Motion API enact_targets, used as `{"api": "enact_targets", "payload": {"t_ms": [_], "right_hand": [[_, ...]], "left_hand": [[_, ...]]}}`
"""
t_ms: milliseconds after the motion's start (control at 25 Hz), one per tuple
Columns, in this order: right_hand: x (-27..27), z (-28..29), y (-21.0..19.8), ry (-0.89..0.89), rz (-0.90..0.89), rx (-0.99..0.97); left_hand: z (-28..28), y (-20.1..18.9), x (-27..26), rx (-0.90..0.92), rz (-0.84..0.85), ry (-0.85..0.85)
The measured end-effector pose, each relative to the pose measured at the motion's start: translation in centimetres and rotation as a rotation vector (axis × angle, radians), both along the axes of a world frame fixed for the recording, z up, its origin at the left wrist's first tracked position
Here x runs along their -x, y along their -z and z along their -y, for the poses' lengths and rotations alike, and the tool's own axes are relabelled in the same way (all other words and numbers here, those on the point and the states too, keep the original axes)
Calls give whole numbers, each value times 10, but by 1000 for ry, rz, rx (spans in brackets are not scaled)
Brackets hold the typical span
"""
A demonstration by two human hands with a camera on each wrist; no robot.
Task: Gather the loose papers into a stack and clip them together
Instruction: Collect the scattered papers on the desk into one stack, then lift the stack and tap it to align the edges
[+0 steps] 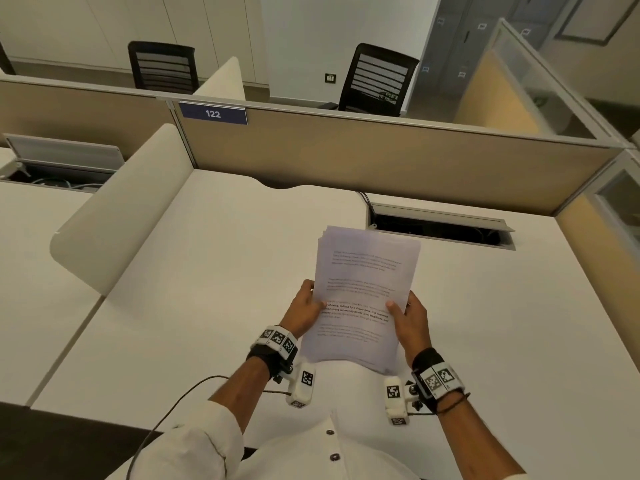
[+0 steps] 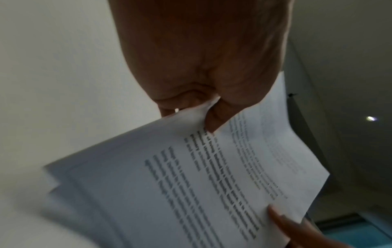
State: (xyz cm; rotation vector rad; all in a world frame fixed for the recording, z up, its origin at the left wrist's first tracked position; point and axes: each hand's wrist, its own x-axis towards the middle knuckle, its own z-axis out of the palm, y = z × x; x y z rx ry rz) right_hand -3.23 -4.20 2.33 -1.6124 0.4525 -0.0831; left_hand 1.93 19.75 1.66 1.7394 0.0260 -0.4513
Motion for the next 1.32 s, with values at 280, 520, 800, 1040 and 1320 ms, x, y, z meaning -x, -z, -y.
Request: {"api": "enact_targets", "payload": {"t_ms": [280,520,800,1040,1320], "right_hand": [[-15,15,-35,42,199,46],[-12,21,1,-18,67,107],[-18,30,-1,-7,93,201],[-16,35,3,-22,75,196],[-22,35,28,-60,19,278]], "left_hand": [[20,-36,-17,107,323,-19],[30,-18,-11,27,341,-25],[44,-34,-13,10,458,-65],[39,-23,-17,15,442,-76],[47,-15,-15,-5,391,-47]]}}
